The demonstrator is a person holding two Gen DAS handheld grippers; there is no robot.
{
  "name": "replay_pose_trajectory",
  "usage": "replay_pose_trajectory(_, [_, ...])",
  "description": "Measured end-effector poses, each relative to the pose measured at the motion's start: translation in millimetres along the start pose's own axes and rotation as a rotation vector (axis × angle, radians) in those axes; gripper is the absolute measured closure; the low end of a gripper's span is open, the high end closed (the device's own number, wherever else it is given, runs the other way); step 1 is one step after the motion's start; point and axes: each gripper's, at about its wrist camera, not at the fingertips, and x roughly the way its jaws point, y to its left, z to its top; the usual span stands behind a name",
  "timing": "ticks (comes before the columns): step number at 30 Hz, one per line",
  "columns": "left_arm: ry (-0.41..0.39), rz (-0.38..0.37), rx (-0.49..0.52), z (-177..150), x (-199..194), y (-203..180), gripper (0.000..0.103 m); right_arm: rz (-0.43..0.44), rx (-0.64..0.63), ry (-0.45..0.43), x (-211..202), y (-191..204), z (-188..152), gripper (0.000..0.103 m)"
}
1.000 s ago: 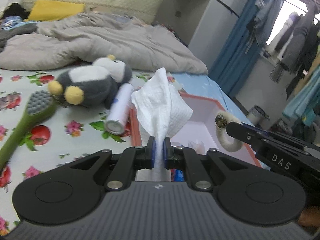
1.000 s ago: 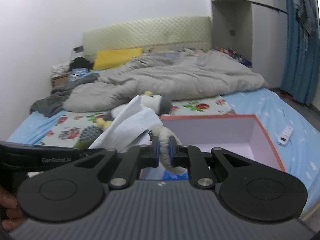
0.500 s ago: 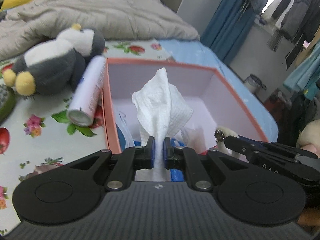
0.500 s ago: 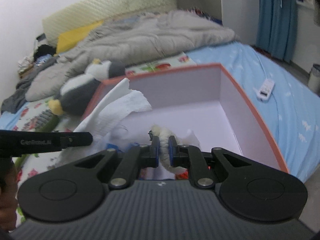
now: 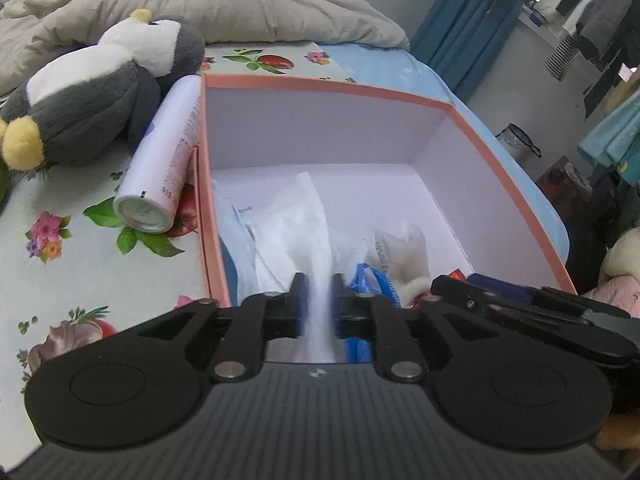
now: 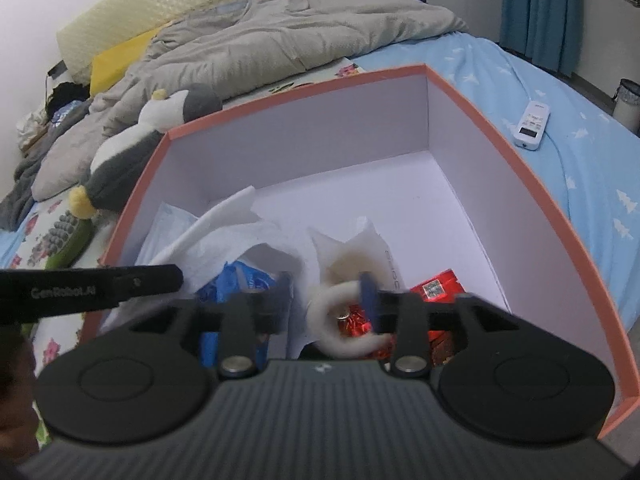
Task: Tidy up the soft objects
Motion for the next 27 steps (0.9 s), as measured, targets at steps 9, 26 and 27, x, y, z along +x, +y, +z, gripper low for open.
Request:
replay_pose_trajectory(9, [-0.115,0.01,0.026,7.3,-73.5,-14.1,0.044,0.024,-0.005,-0.114,-57.4,9.8,15.4,0.055])
replay_pose_trajectory(26, [-0.311,-0.01,0.072,-27.8,-245.3,-40.3,0.044,0.042,-0.049,-0.28,-203.6,56.6,19.6,0.055])
replay_pose_trajectory(27, [-0.315,-0.015,0.076,-33.3,-252.6,-41.9,0.044,0.044,-0.051,-0.278,-209.3,59.4,14.8,0.055])
